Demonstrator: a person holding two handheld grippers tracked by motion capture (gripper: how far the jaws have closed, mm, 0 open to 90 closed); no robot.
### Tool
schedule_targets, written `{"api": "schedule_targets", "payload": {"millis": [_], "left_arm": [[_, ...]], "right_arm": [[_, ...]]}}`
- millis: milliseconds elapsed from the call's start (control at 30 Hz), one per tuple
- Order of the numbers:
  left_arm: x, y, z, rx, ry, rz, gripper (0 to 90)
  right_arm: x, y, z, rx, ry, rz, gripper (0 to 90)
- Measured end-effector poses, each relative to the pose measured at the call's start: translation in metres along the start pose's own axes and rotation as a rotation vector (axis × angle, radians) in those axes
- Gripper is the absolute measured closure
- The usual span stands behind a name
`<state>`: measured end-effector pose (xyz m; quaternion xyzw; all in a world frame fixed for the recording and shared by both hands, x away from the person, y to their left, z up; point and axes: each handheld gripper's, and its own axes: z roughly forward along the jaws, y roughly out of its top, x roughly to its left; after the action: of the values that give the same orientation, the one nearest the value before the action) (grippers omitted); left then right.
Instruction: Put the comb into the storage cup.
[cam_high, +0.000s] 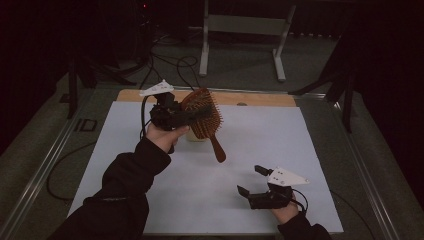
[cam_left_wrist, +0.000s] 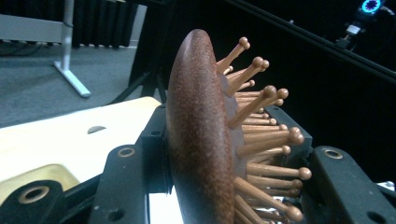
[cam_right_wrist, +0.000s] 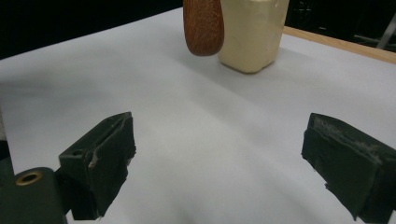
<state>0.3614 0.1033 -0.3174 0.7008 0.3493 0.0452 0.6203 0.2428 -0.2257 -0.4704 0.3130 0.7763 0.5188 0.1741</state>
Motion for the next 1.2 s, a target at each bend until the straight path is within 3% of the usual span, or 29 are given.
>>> {"api": "schedule_targets", "payload": {"millis": [500,600,700,733,1033,1200], "left_arm": [[0.014,0.024,-0.006,-0.045,0.051,0.007,52.0],[0.019,0.035,-0.004,-0.06,0.082,0.02,52.0],[0.021,0.037,-0.003,-0.064,0.084,0.015,52.0],[0.026,0.039,-0.001,-0.074,0.082,-0.003,52.0],[0.04,0.05,0.003,-0.097,0.152,0.021,52.0],[0.05,0.054,0.002,-0.114,0.188,0.008,52.0]], "right_arm": [[-0.001,-0.003,-0.001,-0.03,-0.007,-0.014,9.3],[-0.002,-0.003,-0.002,-0.037,-0.003,-0.007,9.3],[-0.002,-0.003,-0.002,-0.038,-0.001,-0.005,9.3],[-0.002,-0.003,-0.002,-0.038,-0.001,-0.005,9.3],[-0.004,-0.004,-0.002,-0.04,0.008,-0.009,9.2],[-0.002,-0.004,-0.001,-0.035,0.006,-0.01,9.3]]}}
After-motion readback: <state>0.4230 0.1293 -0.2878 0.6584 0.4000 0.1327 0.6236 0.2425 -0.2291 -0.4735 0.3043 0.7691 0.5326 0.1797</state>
